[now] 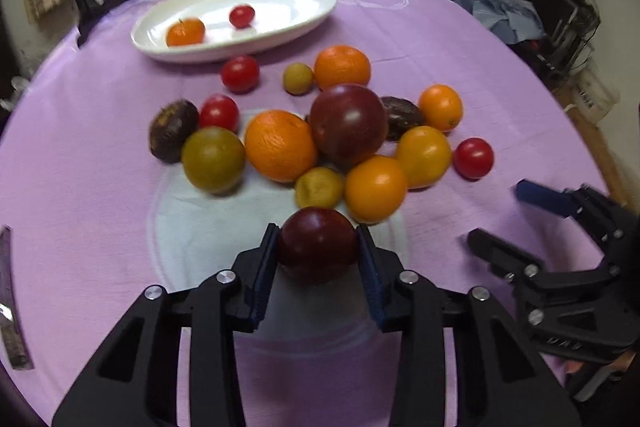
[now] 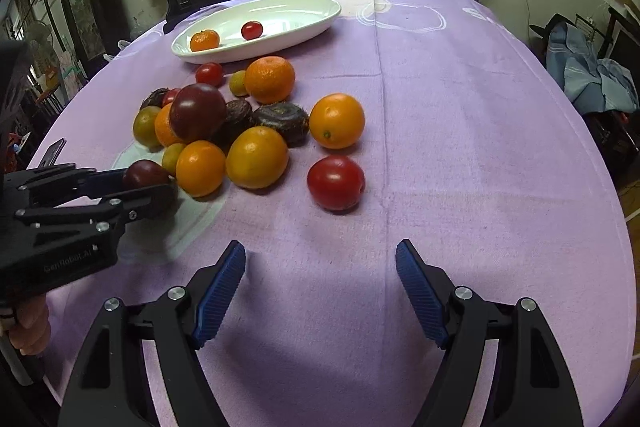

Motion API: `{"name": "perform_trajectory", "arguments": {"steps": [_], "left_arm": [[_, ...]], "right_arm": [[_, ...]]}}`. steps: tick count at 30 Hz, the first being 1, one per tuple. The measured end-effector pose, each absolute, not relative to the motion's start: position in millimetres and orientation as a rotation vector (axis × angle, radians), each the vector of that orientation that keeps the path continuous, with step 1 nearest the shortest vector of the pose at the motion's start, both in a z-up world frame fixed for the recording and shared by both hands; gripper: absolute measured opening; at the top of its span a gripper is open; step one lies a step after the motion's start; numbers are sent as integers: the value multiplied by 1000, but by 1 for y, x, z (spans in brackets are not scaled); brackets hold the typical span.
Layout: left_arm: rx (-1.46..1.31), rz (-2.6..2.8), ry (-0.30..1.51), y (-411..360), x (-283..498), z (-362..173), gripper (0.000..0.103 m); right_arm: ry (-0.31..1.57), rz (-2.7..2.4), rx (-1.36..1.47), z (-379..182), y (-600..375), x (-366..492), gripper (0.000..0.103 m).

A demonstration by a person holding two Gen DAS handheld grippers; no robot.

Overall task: Organize fruits
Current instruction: 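Grasp a dark red tomato with the left gripper while the right grasps a red tomato, then move both tomatoes over the white plate and open both grippers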

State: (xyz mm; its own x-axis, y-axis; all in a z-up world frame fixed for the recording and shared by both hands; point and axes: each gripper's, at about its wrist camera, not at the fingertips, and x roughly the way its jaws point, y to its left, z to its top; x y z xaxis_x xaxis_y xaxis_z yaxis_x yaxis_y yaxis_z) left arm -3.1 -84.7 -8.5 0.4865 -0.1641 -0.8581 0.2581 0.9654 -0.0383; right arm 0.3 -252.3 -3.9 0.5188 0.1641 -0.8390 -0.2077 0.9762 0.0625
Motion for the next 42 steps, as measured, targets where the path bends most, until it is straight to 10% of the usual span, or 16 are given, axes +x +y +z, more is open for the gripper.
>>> {"name": "perform_trajectory", "arguments": {"steps": [9, 15, 42], "left_arm": [[42, -274, 1061, -67, -6, -11, 38], [26, -288, 1068, -60, -12, -11, 38], [0, -82, 946, -23, 161, 52, 38]], "right_arm": [[1007, 191, -125, -7, -246, 31, 75], [1012, 232, -132, -6, -238, 37, 32], [867, 354, -199, 59, -149, 159, 32]]}}
